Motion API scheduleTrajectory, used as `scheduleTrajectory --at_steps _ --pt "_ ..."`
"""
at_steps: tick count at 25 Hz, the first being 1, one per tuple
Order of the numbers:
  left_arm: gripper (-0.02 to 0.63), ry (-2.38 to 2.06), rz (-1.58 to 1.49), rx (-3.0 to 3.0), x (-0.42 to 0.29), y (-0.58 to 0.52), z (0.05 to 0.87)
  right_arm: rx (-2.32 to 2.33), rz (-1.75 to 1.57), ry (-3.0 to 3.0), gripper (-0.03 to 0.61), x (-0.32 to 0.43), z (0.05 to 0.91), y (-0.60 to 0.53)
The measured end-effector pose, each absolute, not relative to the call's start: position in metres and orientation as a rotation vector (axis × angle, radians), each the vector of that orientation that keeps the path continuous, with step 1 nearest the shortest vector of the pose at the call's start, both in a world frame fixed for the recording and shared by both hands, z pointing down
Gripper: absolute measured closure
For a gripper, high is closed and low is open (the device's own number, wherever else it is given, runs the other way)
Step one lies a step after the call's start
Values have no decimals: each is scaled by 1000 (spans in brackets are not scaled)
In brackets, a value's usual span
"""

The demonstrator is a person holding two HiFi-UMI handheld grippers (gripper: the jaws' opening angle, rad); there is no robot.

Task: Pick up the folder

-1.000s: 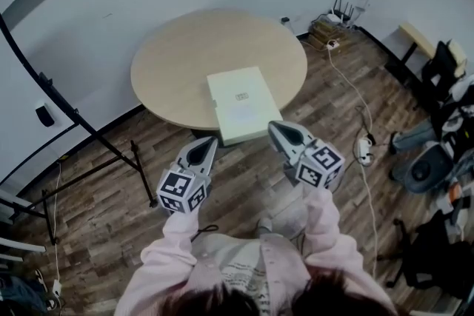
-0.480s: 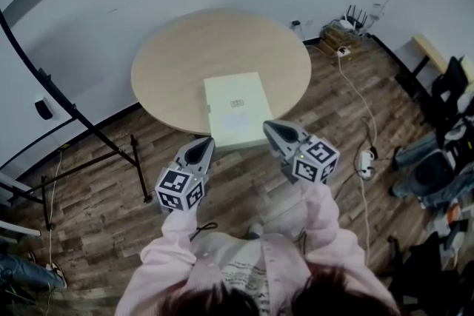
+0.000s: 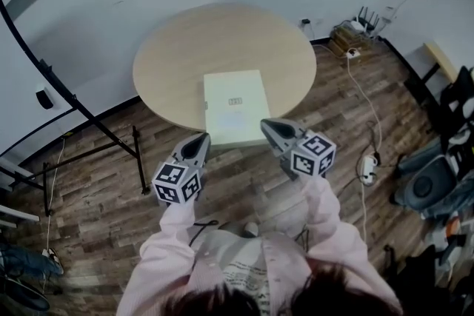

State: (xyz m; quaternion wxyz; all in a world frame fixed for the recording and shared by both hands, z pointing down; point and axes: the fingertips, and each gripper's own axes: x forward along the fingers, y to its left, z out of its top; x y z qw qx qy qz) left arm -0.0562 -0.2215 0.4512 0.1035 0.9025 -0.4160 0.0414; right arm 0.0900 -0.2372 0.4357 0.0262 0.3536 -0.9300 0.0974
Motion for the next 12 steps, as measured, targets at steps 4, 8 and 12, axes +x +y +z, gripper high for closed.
scheduleTrajectory --at_steps 4,8,12 --pt "620 -1210 126 2619 -56 -228 462 1079 346 -2859 578 90 446 -246" --pt "620 -1197 142 2551 -62 -239 477 1076 394 -2837 578 92 457 -258" --pt "620 -1185 176 2505 -67 -250 491 1079 430 -2822 580 94 465 -270"
